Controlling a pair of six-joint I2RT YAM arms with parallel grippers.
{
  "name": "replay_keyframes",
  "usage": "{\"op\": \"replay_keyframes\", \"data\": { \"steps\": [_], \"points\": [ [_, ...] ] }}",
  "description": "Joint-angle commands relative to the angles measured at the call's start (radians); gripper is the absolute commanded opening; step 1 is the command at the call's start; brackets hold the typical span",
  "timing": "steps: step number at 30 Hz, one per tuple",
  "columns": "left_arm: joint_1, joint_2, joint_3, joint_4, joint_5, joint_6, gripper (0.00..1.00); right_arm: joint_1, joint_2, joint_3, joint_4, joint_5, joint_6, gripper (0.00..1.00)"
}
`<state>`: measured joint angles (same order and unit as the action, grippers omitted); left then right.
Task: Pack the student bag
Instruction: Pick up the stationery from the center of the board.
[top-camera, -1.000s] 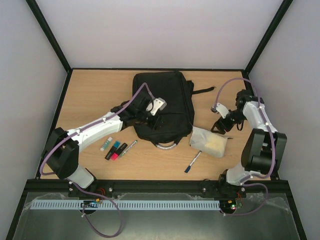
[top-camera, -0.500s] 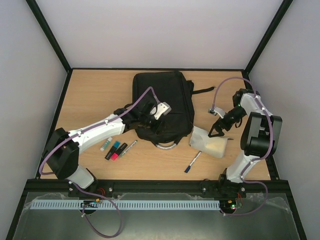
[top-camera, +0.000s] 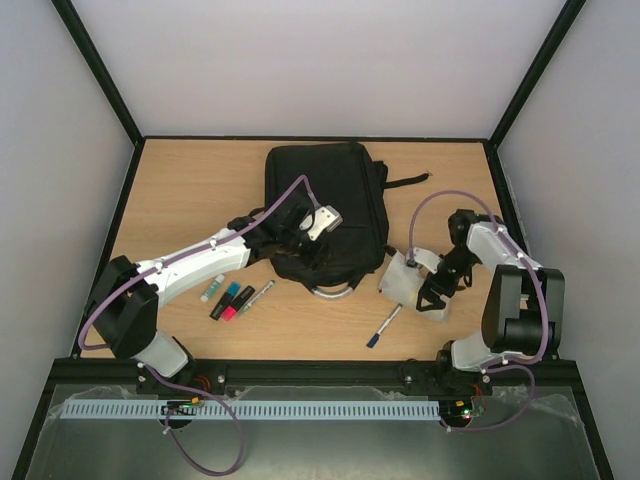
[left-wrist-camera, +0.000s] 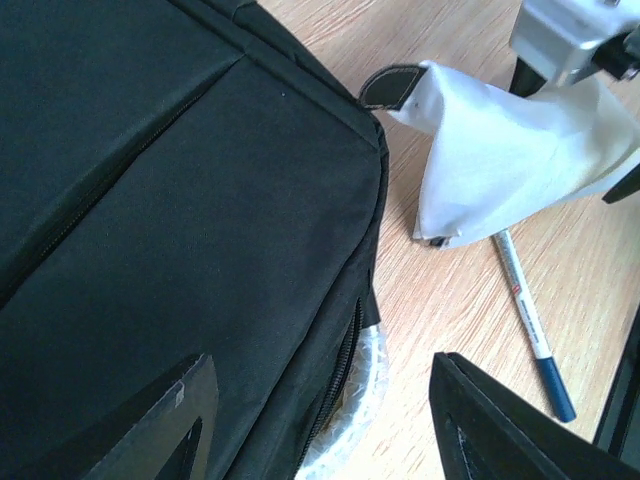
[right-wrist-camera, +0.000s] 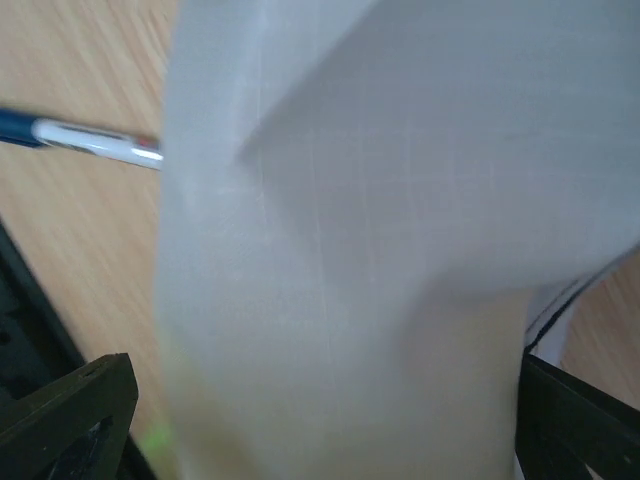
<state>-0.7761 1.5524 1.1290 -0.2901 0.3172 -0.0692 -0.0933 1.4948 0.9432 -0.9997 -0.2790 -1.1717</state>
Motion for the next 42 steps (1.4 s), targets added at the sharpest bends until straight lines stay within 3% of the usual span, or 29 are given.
{"op": "replay_keyframes", "data": {
  "steps": [1,4,6,12,16,20,25,33,38,42],
  "points": [
    [-0.005,0.008,0.018,-0.052,-0.038,0.042,0.61,0.047,0.0,-0.107,0.141,0.103,0.055,0.99],
    [-0.005,-0.005,0.021,-0.059,-0.035,0.045,0.61,0.09,-0.006,-0.17,0.227,0.126,0.099,1.0],
    [-0.005,-0.007,0.022,-0.064,-0.036,0.043,0.61,0.112,-0.009,-0.192,0.265,0.122,0.129,0.95],
    [-0.005,-0.011,0.023,-0.077,-0.045,0.045,0.61,0.12,-0.062,-0.168,0.288,0.115,0.168,0.52],
    [-0.006,0.001,0.04,-0.107,-0.097,0.073,0.61,0.121,-0.189,-0.171,0.289,0.159,0.122,0.35],
    [-0.032,0.012,0.04,-0.126,-0.168,0.136,0.62,0.121,-0.298,-0.171,0.276,0.239,0.09,0.33],
    [-0.145,0.021,0.027,-0.137,-0.312,0.234,0.67,0.121,-0.386,-0.157,0.268,0.326,0.104,0.31],
    [-0.224,0.103,0.041,-0.15,-0.423,0.315,0.7,0.121,-0.421,-0.141,0.237,0.297,0.176,0.29],
    [-0.229,0.161,-0.001,-0.099,-0.621,0.358,0.7,0.121,-0.441,-0.138,0.233,0.269,0.201,0.3],
    [-0.226,0.18,-0.018,-0.047,-0.668,0.393,0.7,0.121,-0.457,-0.145,0.23,0.256,0.213,0.3]
  ]
}}
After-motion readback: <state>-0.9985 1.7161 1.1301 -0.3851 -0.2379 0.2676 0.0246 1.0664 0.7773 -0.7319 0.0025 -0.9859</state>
